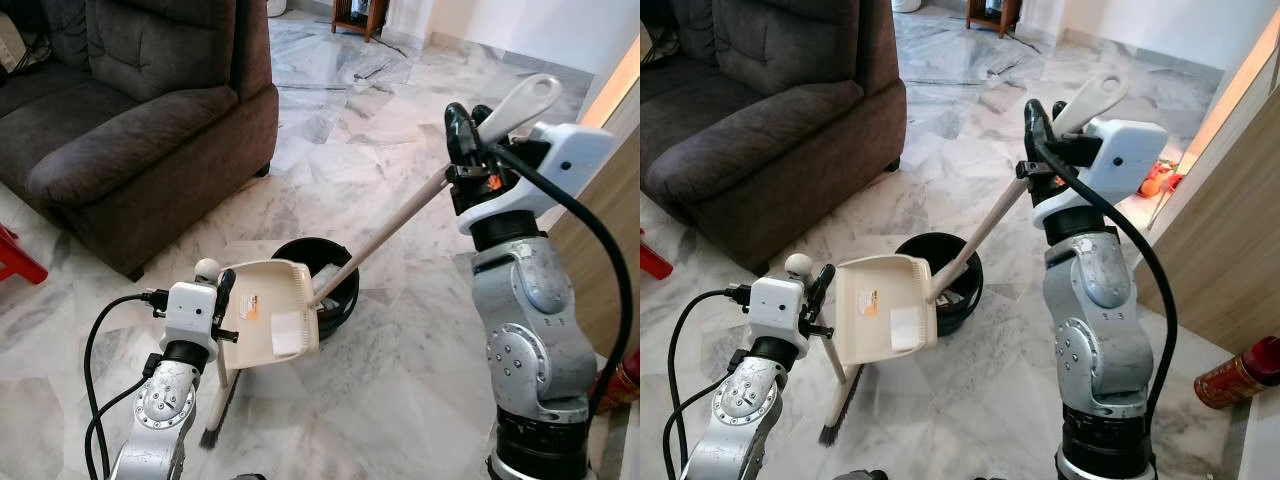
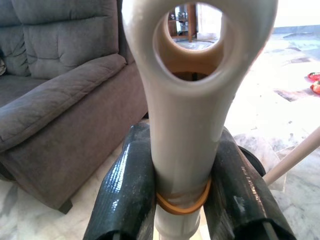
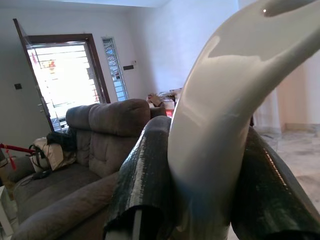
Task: Sweep floor
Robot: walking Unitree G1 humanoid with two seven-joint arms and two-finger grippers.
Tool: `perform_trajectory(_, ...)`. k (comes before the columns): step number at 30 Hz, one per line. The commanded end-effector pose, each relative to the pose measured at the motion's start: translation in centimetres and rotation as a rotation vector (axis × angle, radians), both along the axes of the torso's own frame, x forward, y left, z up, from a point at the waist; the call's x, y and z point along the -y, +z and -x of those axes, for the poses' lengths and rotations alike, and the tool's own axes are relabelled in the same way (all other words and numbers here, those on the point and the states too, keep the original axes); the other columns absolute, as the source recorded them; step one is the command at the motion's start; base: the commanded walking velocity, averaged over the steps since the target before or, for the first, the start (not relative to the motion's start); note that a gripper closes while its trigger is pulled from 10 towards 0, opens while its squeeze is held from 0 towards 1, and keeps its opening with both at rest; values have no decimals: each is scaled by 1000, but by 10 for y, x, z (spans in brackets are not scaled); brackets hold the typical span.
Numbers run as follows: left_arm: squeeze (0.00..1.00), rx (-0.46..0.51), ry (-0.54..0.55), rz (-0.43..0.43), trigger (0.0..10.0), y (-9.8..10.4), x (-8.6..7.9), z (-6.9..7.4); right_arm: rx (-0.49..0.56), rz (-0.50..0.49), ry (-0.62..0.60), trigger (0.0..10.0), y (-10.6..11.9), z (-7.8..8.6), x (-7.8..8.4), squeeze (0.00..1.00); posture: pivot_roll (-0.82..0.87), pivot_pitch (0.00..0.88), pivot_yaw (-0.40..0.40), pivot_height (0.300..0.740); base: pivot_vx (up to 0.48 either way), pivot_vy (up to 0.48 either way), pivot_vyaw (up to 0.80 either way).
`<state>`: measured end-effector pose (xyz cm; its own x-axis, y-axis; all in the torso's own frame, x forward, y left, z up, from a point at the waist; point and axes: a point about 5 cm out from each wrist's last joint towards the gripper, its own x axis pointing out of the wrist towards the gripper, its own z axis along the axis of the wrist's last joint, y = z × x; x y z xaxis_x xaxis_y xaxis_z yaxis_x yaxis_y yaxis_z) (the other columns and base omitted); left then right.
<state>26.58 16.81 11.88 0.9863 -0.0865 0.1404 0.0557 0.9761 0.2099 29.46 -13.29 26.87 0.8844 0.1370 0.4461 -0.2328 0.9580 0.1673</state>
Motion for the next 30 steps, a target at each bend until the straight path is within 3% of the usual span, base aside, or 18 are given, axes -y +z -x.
perform_trajectory(1,0,56,-9,-20,10000,9,1,-1,57,-20,4,10000,8,4,-1,0,164,106,-6,740,251,0,0)
perform_trajectory(12,0,58,-4,-18,10000,10,1,-1,43,-18,23,10000,5,2,-6,0,168,122,-11,740,267,0,0)
perform_trajectory(16,0,59,-1,-18,10000,11,2,-1,42,-16,32,10000,5,1,-8,0,168,124,-13,740,275,0,-800)
perform_trajectory(30,0,66,12,-17,10000,12,1,-2,52,-19,57,10000,5,3,-14,0,169,137,-18,740,272,0,0)
